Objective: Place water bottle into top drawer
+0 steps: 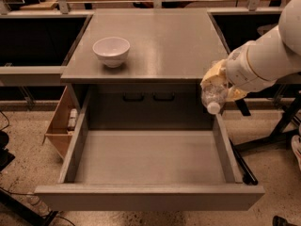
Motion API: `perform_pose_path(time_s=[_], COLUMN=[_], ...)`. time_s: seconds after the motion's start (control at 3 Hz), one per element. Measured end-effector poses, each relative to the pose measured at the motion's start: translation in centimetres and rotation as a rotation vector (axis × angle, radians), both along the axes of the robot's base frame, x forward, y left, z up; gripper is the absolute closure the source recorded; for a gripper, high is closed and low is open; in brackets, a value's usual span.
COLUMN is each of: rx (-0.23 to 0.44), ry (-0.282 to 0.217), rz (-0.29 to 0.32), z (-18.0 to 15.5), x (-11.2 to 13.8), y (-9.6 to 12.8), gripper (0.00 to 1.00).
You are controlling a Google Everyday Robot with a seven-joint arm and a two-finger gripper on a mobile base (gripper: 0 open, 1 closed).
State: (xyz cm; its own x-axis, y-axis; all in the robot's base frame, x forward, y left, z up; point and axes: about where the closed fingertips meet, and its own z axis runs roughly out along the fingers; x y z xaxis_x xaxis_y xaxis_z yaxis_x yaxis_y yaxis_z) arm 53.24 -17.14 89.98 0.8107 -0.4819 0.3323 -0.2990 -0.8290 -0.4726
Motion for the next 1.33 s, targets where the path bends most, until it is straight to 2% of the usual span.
perform_pose_path(time_s=[0.33,0.67,1.0,1.33], rx=[0.000,-0.041,-0.059,-0.098], ry=[0.000,0.010,0.021,0.007], rz=[0.000,0.001,0.036,0.075], z=[0.0,-1.0,-4.7,-11.3], x=[0.0,0.3,-0.2,-1.0], y=[0.0,0.8,3.6,5.7], gripper=[1.00,1.00,1.00,1.00])
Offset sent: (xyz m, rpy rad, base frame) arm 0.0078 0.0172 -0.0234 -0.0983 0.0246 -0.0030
